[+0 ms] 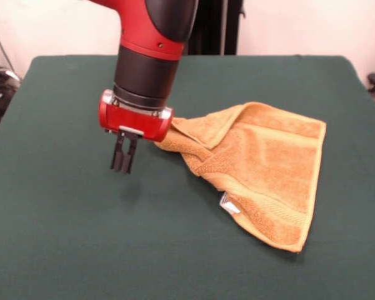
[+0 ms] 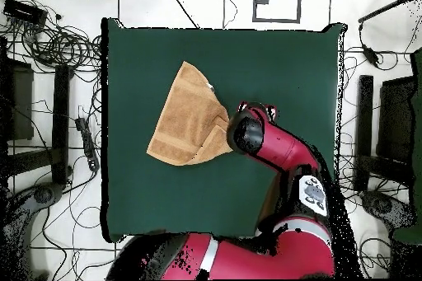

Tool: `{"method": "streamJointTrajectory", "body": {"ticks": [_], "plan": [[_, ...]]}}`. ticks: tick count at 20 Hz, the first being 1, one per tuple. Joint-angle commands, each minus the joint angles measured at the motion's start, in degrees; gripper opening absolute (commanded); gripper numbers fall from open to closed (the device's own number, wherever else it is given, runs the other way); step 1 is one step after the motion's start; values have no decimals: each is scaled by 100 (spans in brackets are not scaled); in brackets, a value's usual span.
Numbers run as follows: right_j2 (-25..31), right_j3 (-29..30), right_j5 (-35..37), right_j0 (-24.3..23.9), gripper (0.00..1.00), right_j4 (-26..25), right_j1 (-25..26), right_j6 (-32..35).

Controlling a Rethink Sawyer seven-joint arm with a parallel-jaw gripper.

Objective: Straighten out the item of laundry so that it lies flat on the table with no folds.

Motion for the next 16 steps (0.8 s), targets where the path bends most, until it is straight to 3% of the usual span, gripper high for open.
{"method": "streamJointTrajectory", "body": {"ticks": [1,16], "plan": [[1474,568,-314,-1144,0,-1175,-500,288],[1477,538,-313,-1144,0,-1681,-608,966]]}}
